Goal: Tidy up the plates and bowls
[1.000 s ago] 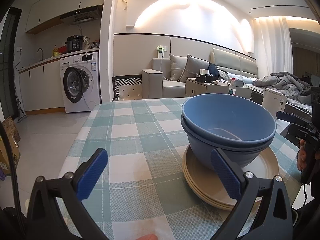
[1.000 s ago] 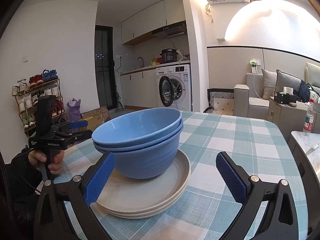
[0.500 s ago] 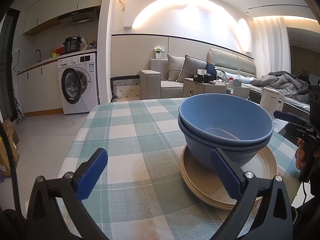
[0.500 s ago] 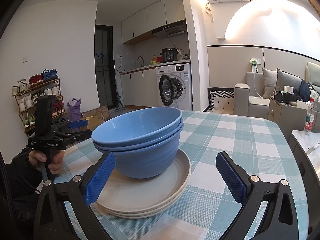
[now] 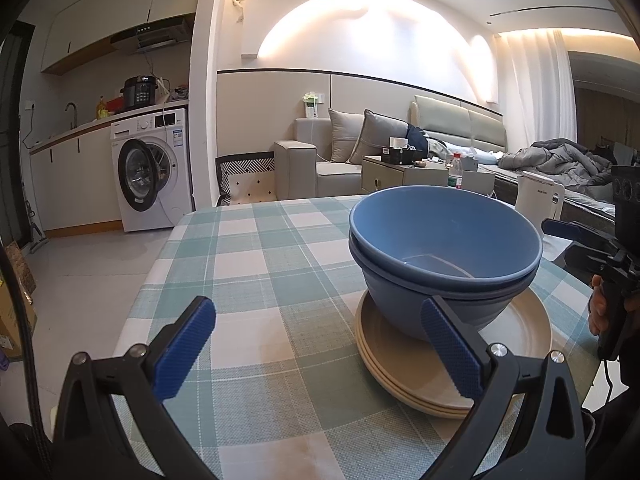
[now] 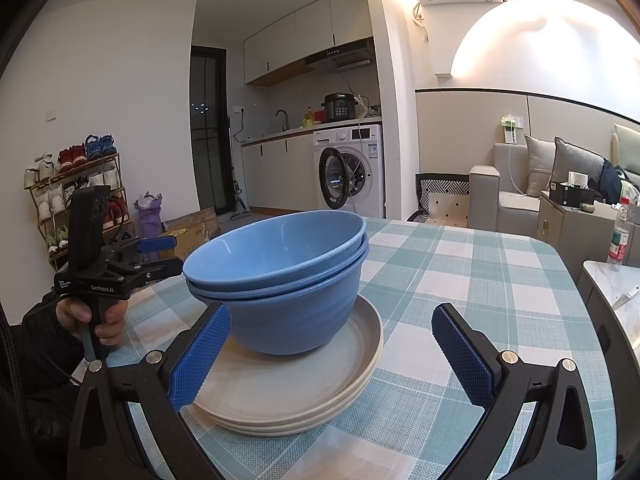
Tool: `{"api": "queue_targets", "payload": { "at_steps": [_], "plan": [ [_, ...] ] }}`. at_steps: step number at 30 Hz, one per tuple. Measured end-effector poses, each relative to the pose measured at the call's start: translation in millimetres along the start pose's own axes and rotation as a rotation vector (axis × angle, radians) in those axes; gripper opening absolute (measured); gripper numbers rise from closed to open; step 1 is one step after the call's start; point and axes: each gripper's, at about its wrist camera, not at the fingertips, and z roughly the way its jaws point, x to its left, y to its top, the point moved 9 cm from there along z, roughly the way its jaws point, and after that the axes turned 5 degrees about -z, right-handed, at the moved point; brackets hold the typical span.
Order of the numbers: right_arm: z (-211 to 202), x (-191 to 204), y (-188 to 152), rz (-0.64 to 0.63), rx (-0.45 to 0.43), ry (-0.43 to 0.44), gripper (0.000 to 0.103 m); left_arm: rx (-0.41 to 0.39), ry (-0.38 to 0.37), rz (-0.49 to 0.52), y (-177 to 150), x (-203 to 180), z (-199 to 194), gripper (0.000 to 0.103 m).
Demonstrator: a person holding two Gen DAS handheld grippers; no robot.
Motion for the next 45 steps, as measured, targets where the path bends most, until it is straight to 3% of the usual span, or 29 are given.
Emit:
{"api": "queue_targets", "payload": {
  "at_steps": [45],
  "plan": [
    [1.2, 1.4, -0.7, -0.002, 0.004, 0.003, 0.102, 0.001, -0.003, 0.016, 0.9, -3.8, 1.2, 0.103]
  ]
}}
